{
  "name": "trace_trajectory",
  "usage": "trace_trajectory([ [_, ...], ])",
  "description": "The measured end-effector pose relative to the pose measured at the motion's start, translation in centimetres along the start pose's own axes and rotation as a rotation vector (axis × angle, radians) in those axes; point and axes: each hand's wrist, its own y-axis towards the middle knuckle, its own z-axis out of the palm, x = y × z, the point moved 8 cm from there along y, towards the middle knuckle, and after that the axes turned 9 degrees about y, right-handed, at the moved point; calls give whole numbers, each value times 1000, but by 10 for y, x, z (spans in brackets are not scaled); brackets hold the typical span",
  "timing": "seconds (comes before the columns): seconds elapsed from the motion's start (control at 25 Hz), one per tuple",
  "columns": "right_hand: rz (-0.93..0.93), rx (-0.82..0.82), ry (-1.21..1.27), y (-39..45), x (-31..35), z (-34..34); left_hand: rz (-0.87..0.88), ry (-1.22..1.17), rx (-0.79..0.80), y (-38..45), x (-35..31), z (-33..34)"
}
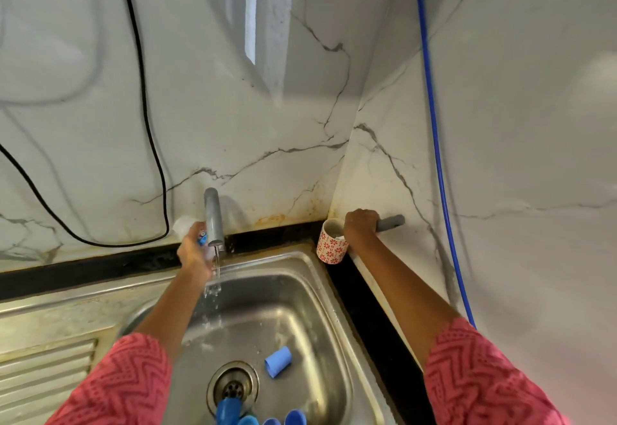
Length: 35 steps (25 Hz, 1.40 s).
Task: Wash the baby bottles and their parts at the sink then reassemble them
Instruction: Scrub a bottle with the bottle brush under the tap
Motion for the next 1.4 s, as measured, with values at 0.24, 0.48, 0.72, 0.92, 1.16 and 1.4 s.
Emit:
trace_trajectory([
  [0.24, -55, -8, -162, 14, 13, -11, -42, 282, 114, 12, 17, -15],
  [0.48, -3, -6, -110, -14, 6, -61, 45, 600, 219, 0, 30, -22],
  [0.72, -213, 30, -79, -67, 69, -41, 209, 1211, -66, -24, 50, -93],
  [0.92, -358, -36, 283, -109, 103, 10, 207, 1428, 120, -54, 81, -124],
  [1.16, -580, 1, 498, -141, 106, 38, 227, 1511, 62, -72, 78, -138],
  [1.4, -910, -400, 173, -168, 130, 24, 398, 1773, 177, -85, 62, -115],
])
